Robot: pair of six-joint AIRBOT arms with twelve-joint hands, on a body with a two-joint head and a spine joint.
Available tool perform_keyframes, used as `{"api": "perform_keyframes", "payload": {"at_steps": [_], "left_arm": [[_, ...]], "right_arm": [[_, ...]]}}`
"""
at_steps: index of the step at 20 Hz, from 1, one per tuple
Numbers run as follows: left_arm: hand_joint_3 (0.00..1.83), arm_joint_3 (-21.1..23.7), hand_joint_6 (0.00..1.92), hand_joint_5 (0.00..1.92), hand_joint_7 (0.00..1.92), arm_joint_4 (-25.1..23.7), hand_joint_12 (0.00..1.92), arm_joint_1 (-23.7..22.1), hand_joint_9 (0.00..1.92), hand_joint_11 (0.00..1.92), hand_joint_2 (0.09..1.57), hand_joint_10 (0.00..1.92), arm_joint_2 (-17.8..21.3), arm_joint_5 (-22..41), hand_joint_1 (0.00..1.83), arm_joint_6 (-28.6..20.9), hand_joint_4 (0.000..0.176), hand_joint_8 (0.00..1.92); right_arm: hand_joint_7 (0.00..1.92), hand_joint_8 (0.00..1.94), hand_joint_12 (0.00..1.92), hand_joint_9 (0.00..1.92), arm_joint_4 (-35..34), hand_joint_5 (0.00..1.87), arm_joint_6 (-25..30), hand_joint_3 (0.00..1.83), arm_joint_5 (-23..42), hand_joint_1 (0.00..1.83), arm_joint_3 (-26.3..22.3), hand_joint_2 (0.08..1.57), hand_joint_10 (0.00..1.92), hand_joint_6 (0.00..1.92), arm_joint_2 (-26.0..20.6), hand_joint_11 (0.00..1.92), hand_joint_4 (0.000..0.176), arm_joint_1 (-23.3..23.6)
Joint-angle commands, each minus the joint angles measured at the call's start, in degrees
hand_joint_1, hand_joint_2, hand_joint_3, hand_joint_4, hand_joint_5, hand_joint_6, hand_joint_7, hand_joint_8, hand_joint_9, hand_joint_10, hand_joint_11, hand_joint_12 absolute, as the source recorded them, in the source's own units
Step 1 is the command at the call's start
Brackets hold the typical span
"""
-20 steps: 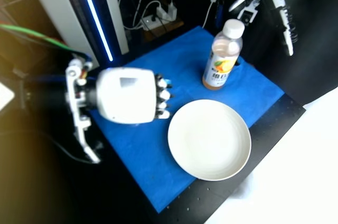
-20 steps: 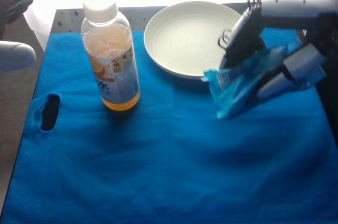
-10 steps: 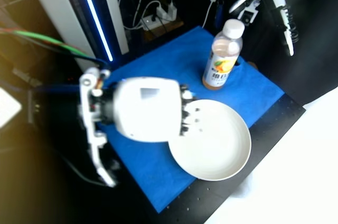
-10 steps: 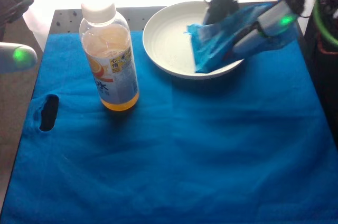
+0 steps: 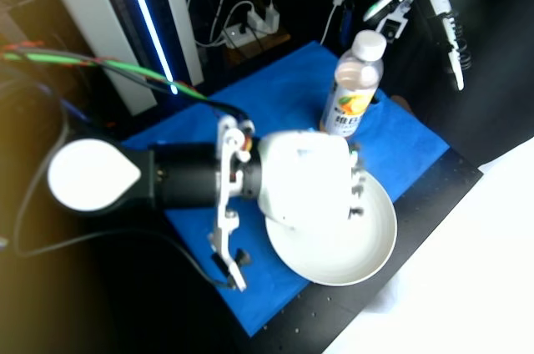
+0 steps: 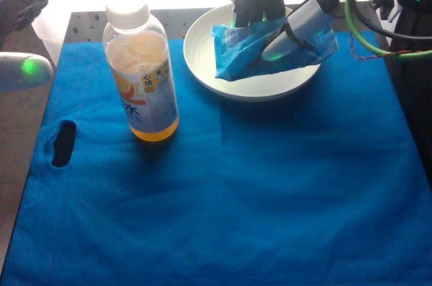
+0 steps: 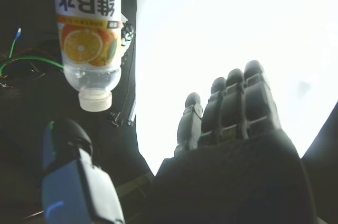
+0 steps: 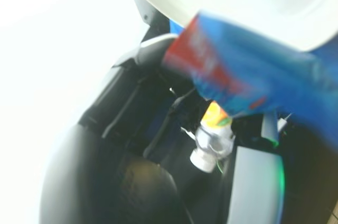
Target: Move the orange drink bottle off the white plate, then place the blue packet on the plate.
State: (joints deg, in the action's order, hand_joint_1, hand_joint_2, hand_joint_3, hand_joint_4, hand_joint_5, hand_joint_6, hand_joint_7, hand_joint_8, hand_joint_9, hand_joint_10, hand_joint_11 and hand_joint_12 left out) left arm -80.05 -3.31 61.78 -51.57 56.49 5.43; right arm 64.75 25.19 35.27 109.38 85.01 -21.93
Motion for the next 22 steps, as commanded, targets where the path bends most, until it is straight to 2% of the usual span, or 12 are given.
{"api": "perform_keyframes", "payload": {"at_steps": [1, 3, 5, 8, 10, 15, 16, 18, 19, 20, 21, 22], "left_arm": [[0.01, -0.42, 0.0, 0.0, 0.0, 2.54, 0.0, -0.47, 0.0, 0.0, 0.79, 0.0, -0.22, 6.52, 0.47, -0.32, 0.176, 0.0], [0.0, -0.42, 0.0, 0.0, 0.0, 2.54, 0.0, -0.47, 0.0, 0.0, 0.77, 0.0, -0.35, 6.6, 0.45, -0.32, 0.176, 0.0], [0.0, -0.39, 0.0, 0.0, 0.0, 2.57, 0.0, -0.46, 0.0, 0.0, 0.79, 0.0, -0.37, 6.76, 0.47, -0.33, 0.176, 0.0], [0.0, -0.34, 0.0, 0.0, 0.0, 2.69, 0.0, -0.48, 0.0, 0.0, 0.78, 0.0, -0.49, 7.07, 0.46, -0.34, 0.176, 0.0], [0.0, -0.38, 0.0, 0.0, 0.0, 2.72, 0.0, -0.7, 0.0, 0.0, 0.77, 0.0, -0.76, 7.22, 0.48, -0.37, 0.176, 0.0], [0.0, -0.35, 0.0, 0.0, 0.0, 2.72, 0.0, -1.3, 0.0, 0.0, 0.77, 0.0, -0.99, 7.75, 0.47, -0.38, 0.176, 0.0], [0.0, -0.33, 0.0, 0.0, 0.0, 2.72, 0.0, -1.33, 0.01, 0.0, 0.76, 0.0, -0.97, 7.82, 0.48, -0.47, 0.176, 0.0], [0.0, -0.32, 0.0, 0.0, 0.0, 2.72, 0.0, -1.34, 0.01, 0.0, 0.75, 0.0, -1.04, 7.93, 0.48, -0.52, 0.176, 0.0], [0.0, -0.29, 0.0, 0.0, 0.01, 2.72, 0.0, -1.34, 0.01, 0.0, 0.76, 0.0, -1.09, 7.93, 0.49, -0.52, 0.176, 0.0], [0.0, -0.28, 0.0, 0.0, 0.01, 2.72, 0.0, -1.34, 0.02, 0.0, 0.75, 0.01, -1.12, 7.93, 0.51, -0.52, 0.176, 0.0], [0.0, -0.3, 0.0, 0.0, 0.01, 2.72, 0.0, -1.34, 0.01, 0.0, 0.75, 0.0, -1.19, 7.93, 0.51, -0.52, 0.176, 0.0], [0.0, -0.3, 0.0, 0.0, 0.01, 2.72, 0.0, -1.34, 0.01, 0.0, 0.75, 0.0, -1.23, 7.93, 0.5, -0.52, 0.176, 0.0]], "right_arm": [[1.1, 0.71, 1.01, 1.07, -3.94, 1.02, 0.32, 0.0, 1.87, 1.39, 0.49, 1.06, 1.06, 0.78, 0.36, 0.88, 0.0, 1.26], [1.06, 0.77, 1.17, 1.04, -3.94, 1.03, 0.48, 0.0, 0.41, 1.39, 1.48, 1.07, 1.14, 0.74, 1.05, 0.85, 0.0, 1.39], [1.1, 0.69, 1.09, 1.09, -3.95, 1.11, 1.22, 0.0, -0.42, 1.4, 3.12, 1.04, 1.05, 0.62, 2.21, 0.89, 0.0, 1.58], [1.15, 0.54, 0.95, 1.07, -3.98, 1.08, 2.51, 0.0, -1.6, 1.39, 5.71, 1.04, 1.0, 0.81, 4.12, 0.83, 0.0, 1.68], [1.08, 0.7, 1.1, 1.04, -3.98, 1.03, 2.8, 0.0, -2.75, 1.39, 6.88, 1.06, 1.08, 0.8, 4.96, 0.77, 0.0, 1.68], [1.05, 0.79, 1.07, 1.0, -3.95, 1.0, 4.03, 0.0, -4.61, 1.39, 9.06, 1.08, 1.1, 0.88, 5.66, 0.77, 0.0, 1.67], [0.96, 1.2, 1.43, 0.84, -3.94, 1.02, 4.31, 0.0, -4.62, 1.29, 9.56, 1.11, 1.22, 0.7, 5.66, 0.71, 0.0, 1.66], [0.93, 1.31, 1.57, 0.73, -3.91, 0.94, 4.37, 0.0, -4.72, 1.26, 9.76, 1.14, 1.26, 0.78, 5.66, 0.61, 0.0, 1.66], [0.74, 0.6, 1.36, 0.64, -3.91, 0.72, 4.44, 0.0, -4.8, 1.19, 9.86, 1.04, 0.84, 0.31, 5.65, 0.45, 0.0, 1.66], [0.68, 0.2, 1.23, 0.61, -3.9, 0.58, 4.45, 0.0, -4.8, 1.11, 9.9, 1.01, 0.53, 0.08, 5.65, 0.32, 0.0, 1.66], [0.61, 0.04, 1.18, 0.58, -3.87, 0.48, 4.47, 0.0, -4.8, 1.05, 9.91, 1.0, 0.29, 0.01, 5.65, 0.22, 0.0, 1.66], [0.45, 0.01, 1.05, 0.46, -3.77, 0.34, 4.47, 0.0, -4.8, 1.0, 9.91, 0.98, 0.11, 0.0, 5.65, 0.14, 0.037, 1.66]]}}
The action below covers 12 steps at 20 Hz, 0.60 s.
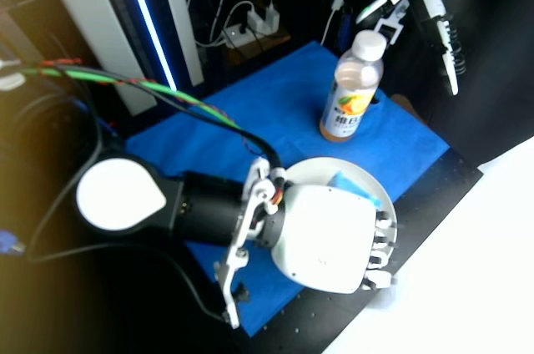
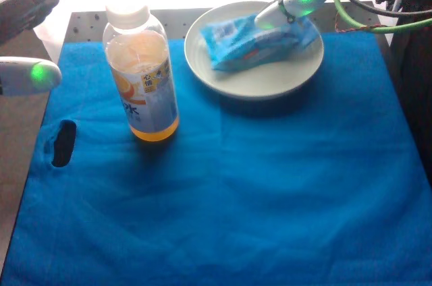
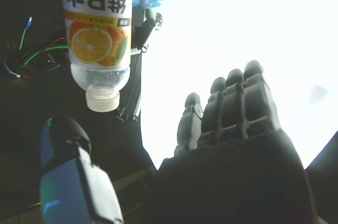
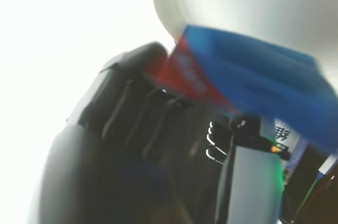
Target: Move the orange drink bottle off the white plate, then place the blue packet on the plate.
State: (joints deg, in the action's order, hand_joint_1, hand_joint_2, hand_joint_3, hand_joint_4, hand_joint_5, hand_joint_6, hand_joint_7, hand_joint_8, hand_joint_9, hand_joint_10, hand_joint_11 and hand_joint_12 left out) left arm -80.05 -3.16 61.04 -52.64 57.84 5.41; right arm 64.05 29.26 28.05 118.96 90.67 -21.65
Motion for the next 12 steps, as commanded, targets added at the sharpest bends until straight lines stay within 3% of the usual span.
{"api": "perform_keyframes", "payload": {"at_steps": [1, 2, 3, 6, 8, 9, 11, 12], "left_arm": [[0.0, -0.3, 0.0, 0.0, 0.02, 2.56, 0.0, -0.6, 0.02, 0.0, 0.74, 0.01, -0.21, 6.57, 0.5, -0.49, 0.176, 0.0], [0.0, -0.3, 0.0, 0.0, 0.01, 2.56, 0.0, -0.59, 0.02, 0.0, 0.75, 0.0, -0.21, 6.57, 0.49, -0.49, 0.176, 0.0], [0.0, -0.31, 0.0, 0.0, 0.0, 2.56, 0.0, -0.59, 0.01, 0.0, 0.75, 0.0, -0.22, 6.58, 0.51, -0.49, 0.176, 0.0], [0.0, -0.42, 0.0, 0.0, 0.01, 2.56, 0.0, -0.55, 0.0, 0.0, 0.74, 0.0, -0.29, 6.58, 0.51, -0.49, 0.176, 0.0], [0.0, -0.42, 0.0, 0.0, 0.01, 2.75, 0.0, -0.5, 0.01, 0.0, 0.73, 0.0, -0.22, 6.66, 0.49, -0.49, 0.176, 0.0], [0.0, -0.41, 0.0, 0.0, 0.01, 2.92, 0.0, -0.5, 0.0, 0.0, 0.75, 0.0, -0.18, 6.77, 0.49, -0.49, 0.176, 0.0], [0.0, -0.27, 0.0, 0.0, 0.01, 4.19, 0.0, 0.28, 0.0, 0.0, 0.74, 0.0, -0.13, 7.32, 0.51, -0.46, 0.176, 0.0], [0.0, -0.2, 0.0, 0.0, 0.0, 4.82, 0.0, 0.79, 0.0, 0.0, 0.73, 0.0, -0.13, 7.58, 0.51, -0.43, 0.176, 0.0]], "right_arm": [[0.38, 0.0, 0.95, 0.42, -2.83, 0.25, 0.4, 0.0, 2.41, 0.99, 0.34, 0.94, 0.04, 0.0, -0.01, 0.13, 0.08, 1.37], [0.26, 0.0, 0.9, 0.32, -2.6, 0.12, 0.4, 0.0, 2.42, 0.97, 0.33, 0.91, 0.01, 0.0, -0.01, 0.08, 0.157, 1.37], [0.17, 0.0, 0.85, 0.25, -2.36, 0.02, 0.4, 0.0, 2.43, 0.97, 0.26, 0.87, 0.0, 0.0, -0.01, 0.03, 0.172, 1.37], [0.1, 0.01, 0.7, 0.17, -1.52, 0.0, 0.4, 0.0, 2.86, 0.9, -0.76, 0.79, 0.0, 0.0, -0.35, 0.0, 0.176, 1.38], [0.01, 0.0, 0.39, 0.07, -1.53, 0.0, 0.4, 0.0, 3.62, 0.86, -2.32, 0.78, 0.01, 0.0, -1.76, 0.0, 0.176, 1.39], [0.0, 0.0, 0.36, 0.05, -1.54, 0.0, 0.4, 0.0, 4.03, 0.83, -2.63, 0.78, 0.0, 0.0, -1.91, 0.0, 0.176, 1.39], [0.0, 0.0, 0.04, 0.0, -1.98, 0.0, 0.42, 0.0, 6.09, 0.85, -3.01, 0.76, 0.0, 0.0, -2.05, 0.0, 0.176, 1.39], [0.0, 0.0, 0.01, 0.0, -2.16, 0.0, 0.43, 0.0, 6.88, 0.86, -3.53, 0.75, 0.0, 0.0, -2.37, 0.0, 0.176, 1.39]]}}
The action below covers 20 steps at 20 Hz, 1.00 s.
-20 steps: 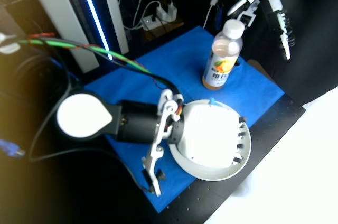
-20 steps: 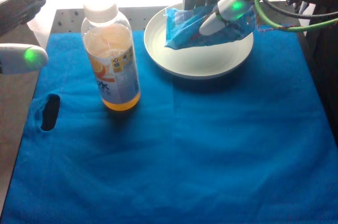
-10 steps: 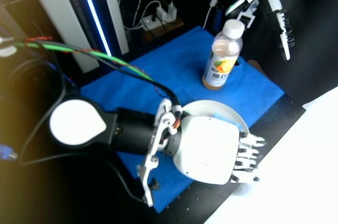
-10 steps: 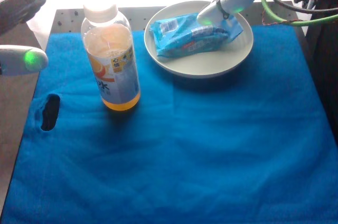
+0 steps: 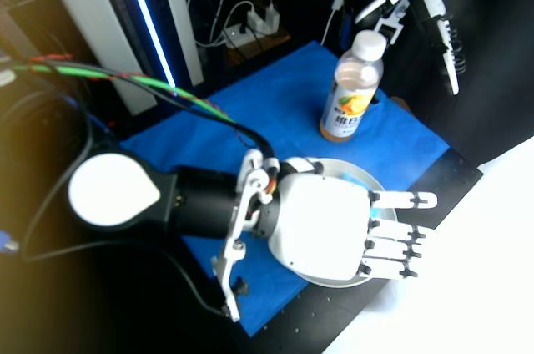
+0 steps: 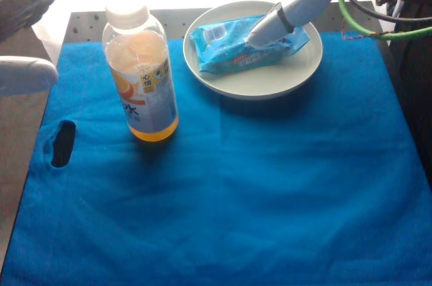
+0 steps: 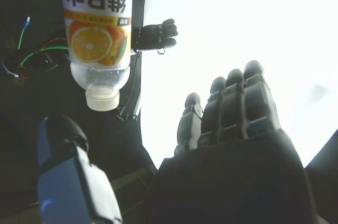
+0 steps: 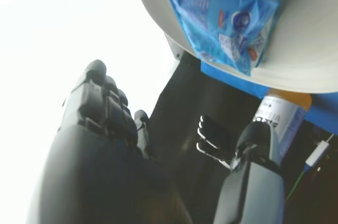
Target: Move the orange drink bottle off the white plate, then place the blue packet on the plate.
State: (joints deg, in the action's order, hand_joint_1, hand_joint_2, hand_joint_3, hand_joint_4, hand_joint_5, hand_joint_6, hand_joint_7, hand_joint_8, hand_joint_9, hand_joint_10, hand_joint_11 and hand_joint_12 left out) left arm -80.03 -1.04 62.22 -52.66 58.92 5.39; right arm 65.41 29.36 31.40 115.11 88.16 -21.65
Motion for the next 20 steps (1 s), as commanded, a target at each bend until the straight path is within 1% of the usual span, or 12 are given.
{"api": "perform_keyframes", "payload": {"at_steps": [1, 3, 5, 7, 9, 11, 13, 14, 15, 17, 18, 20], "left_arm": [[0.0, -0.16, 0.0, 0.0, 0.0, 3.32, 0.0, 0.12, 0.0, 0.0, 0.72, 0.0, -0.11, 6.83, 0.51, -0.37, 0.176, 0.0], [0.0, 0.09, 0.0, 0.0, 0.0, 4.22, 0.0, 0.72, 0.0, 0.0, 0.72, 0.0, 0.19, 7.37, 0.51, -0.19, 0.176, 0.0], [0.0, 0.97, 0.0, 0.0, 0.0, 5.54, 0.0, 1.49, 0.0, 0.0, 0.74, 0.0, 1.02, 8.25, 0.52, 1.03, 0.176, 0.0], [0.0, 1.6, 0.0, 0.0, 0.01, 6.96, 0.0, 2.8, 0.0, 0.0, 0.72, 0.0, 1.36, 9.56, 0.54, 1.66, 0.176, 0.0], [0.0, 1.85, 0.0, 0.0, 0.02, 7.66, 0.0, 3.69, 0.0, 0.0, 0.7, 0.0, 1.35, 10.43, 0.55, 1.69, 0.176, 0.01], [0.0, 2.08, 0.0, 0.0, 0.01, 7.8, 0.0, 3.73, 0.0, 0.0, 0.71, 0.0, 1.5, 10.92, 0.57, 1.95, 0.176, 0.0], [0.0, 2.78, 0.0, 0.0, 0.0, 8.5, 0.0, 3.73, 0.0, 0.0, 0.71, 0.0, 2.16, 11.98, 0.54, 3.08, 0.176, 0.0], [0.0, 3.08, 0.0, 0.0, 0.01, 8.7, 0.0, 3.73, 0.0, 0.0, 0.71, 0.0, 2.42, 12.27, 0.53, 3.68, 0.176, 0.0], [0.0, 3.33, 0.0, 0.0, 0.03, 8.73, 0.0, 3.72, 0.01, 0.0, 0.71, 0.0, 2.62, 12.46, 0.56, 4.12, 0.176, 0.01], [0.0, 3.46, 0.0, 0.0, 0.04, 8.74, 0.0, 3.71, 0.0, 0.0, 0.72, 0.0, 2.93, 12.78, 0.56, 4.14, 0.176, 0.01], [0.0, 3.57, 0.0, 0.0, 0.04, 8.74, 0.0, 3.71, 0.01, 0.01, 0.72, 0.0, 3.1, 12.78, 0.56, 4.24, 0.176, 0.01], [0.0, 3.65, 0.0, 0.0, 0.03, 9.07, 0.01, 3.71, 0.02, 0.02, 0.7, 0.01, 3.2, 13.38, 0.54, 4.4, 0.175, 0.0]], "right_arm": [[0.0, 0.0, 0.0, 0.0, -3.84, 0.0, 0.31, 0.0, 4.38, 0.8, -0.5, 0.74, 0.0, 0.0, -0.48, 0.0, 0.176, 1.39], [0.0, 0.0, 0.0, 0.0, -4.78, 0.0, 0.21, 0.0, 5.84, 0.75, -2.05, 0.73, 0.0, 0.0, -1.92, 0.0, 0.176, 1.39], [0.0, 0.0, 0.0, 0.0, -5.96, 0.0, -1.46, 0.0, 6.01, 0.78, -5.08, 0.72, 0.0, 0.0, -3.86, 0.0, 0.176, 1.38], [0.0, 0.0, 0.0, 0.0, -6.82, 0.0, -2.68, 0.0, 6.03, 0.76, -6.34, 0.72, 0.0, 0.0, -4.43, 0.0, 0.176, 1.38], [0.0, 0.0, 0.0, 0.0, -7.41, 0.0, -3.66, 0.0, 6.41, 0.79, -7.46, 0.71, 0.0, 0.0, -5.14, 0.0, 0.176, 1.38], [0.0, 0.0, 0.0, 0.0, -9.49, 0.0, -5.85, 0.0, 6.88, 0.66, -10.1, 0.7, 0.0, 0.0, -7.35, 0.0, 0.176, 1.38], [0.0, 0.0, 0.0, 0.0, -9.59, 0.0, -5.88, 0.0, 7.53, 0.53, -11.19, 0.65, 0.0, 0.0, -8.32, 0.0, 0.176, 1.38], [0.0, 0.0, 0.0, 0.0, -9.58, 0.0, -5.88, 0.0, 7.91, 0.53, -11.22, 0.64, 0.0, 0.0, -8.48, 0.0, 0.176, 1.38], [0.0, 0.0, 0.0, 0.0, -9.43, 0.0, -5.88, 0.0, 8.0, 0.52, -11.48, 0.65, 0.0, 0.0, -8.85, 0.0, 0.176, 1.38], [0.0, 0.0, 0.0, 0.0, -9.44, 0.0, -5.88, 0.0, 8.29, 0.61, -12.18, 0.66, 0.0, 0.0, -9.6, 0.0, 0.176, 1.38], [0.0, 0.0, 0.0, 0.0, -9.45, 0.0, -5.88, 0.0, 8.49, 0.7, -12.68, 0.65, 0.0, 0.0, -10.12, 0.0, 0.176, 1.38], [0.0, 0.0, 0.0, 0.0, -9.49, 0.0, -5.88, 0.0, 9.25, 0.75, -13.76, 0.66, 0.0, 0.0, -11.16, 0.0, 0.176, 1.38]]}}
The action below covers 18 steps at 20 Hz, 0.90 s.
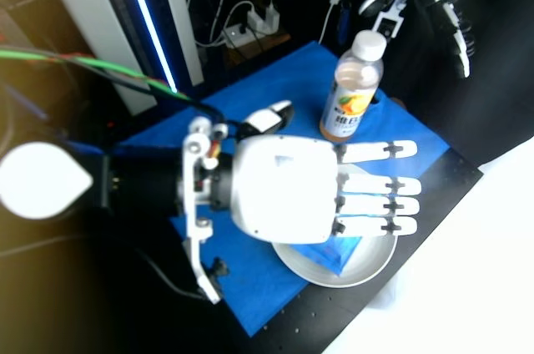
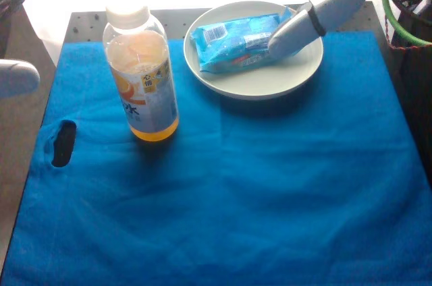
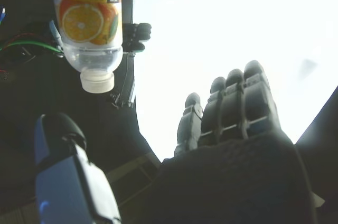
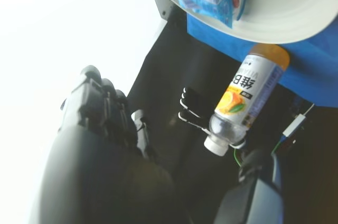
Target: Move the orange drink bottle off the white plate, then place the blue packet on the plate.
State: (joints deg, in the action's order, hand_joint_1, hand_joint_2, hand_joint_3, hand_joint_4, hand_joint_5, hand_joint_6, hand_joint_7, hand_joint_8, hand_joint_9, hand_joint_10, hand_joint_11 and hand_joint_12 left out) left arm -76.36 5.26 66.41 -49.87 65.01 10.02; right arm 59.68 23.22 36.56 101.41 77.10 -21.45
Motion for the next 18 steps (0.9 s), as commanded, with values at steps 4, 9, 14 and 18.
{"api": "perform_keyframes", "payload": {"at_steps": [4, 9, 14, 18], "left_arm": [[0.0, 0.74, 0.0, 0.0, 0.0, 2.25, 0.01, -0.48, 0.01, 0.03, 0.72, 0.0, 1.65, 6.97, 0.56, -0.06, 0.176, 0.0], [0.0, 1.87, 0.0, 0.0, 0.0, 2.59, 0.02, -0.3, 0.01, 0.04, 0.73, 0.0, 2.8, 8.61, 0.56, 0.82, 0.176, 0.0], [0.0, 3.72, 0.0, 0.0, 0.0, 1.89, 0.03, 0.2, 0.0, 0.03, 0.74, 0.0, 5.53, 8.54, 0.58, 1.6, 0.176, 0.0], [0.0, 4.3, 0.0, 0.0, 0.0, 1.76, 0.05, 0.42, 0.0, 0.08, 0.73, 0.0, 5.63, 9.46, 0.55, 2.3, 0.176, 0.0]], "right_arm": [[0.0, 0.0, 0.04, 0.01, -3.66, 0.0, -0.77, 0.0, 4.83, 0.71, -2.72, 0.64, 0.0, 0.0, -2.78, 0.08, 0.176, 1.18], [0.0, 0.0, 0.0, 0.0, -3.75, 0.0, -1.89, 0.0, 4.82, 0.82, -5.42, 0.66, 0.0, 0.0, -5.42, 0.01, 0.176, 1.19], [0.0, 0.0, 0.0, 0.0, -4.03, 0.0, -2.31, 0.01, 4.82, 0.86, -8.95, 0.67, 0.0, 0.0, -9.08, 0.0, 0.176, 1.19], [0.0, 0.0, 0.03, 0.0, -8.53, 0.0, -7.45, 0.0, 4.83, 0.9, -11.79, 0.66, 0.0, 0.0, -11.75, 0.06, 0.176, 1.19]]}}
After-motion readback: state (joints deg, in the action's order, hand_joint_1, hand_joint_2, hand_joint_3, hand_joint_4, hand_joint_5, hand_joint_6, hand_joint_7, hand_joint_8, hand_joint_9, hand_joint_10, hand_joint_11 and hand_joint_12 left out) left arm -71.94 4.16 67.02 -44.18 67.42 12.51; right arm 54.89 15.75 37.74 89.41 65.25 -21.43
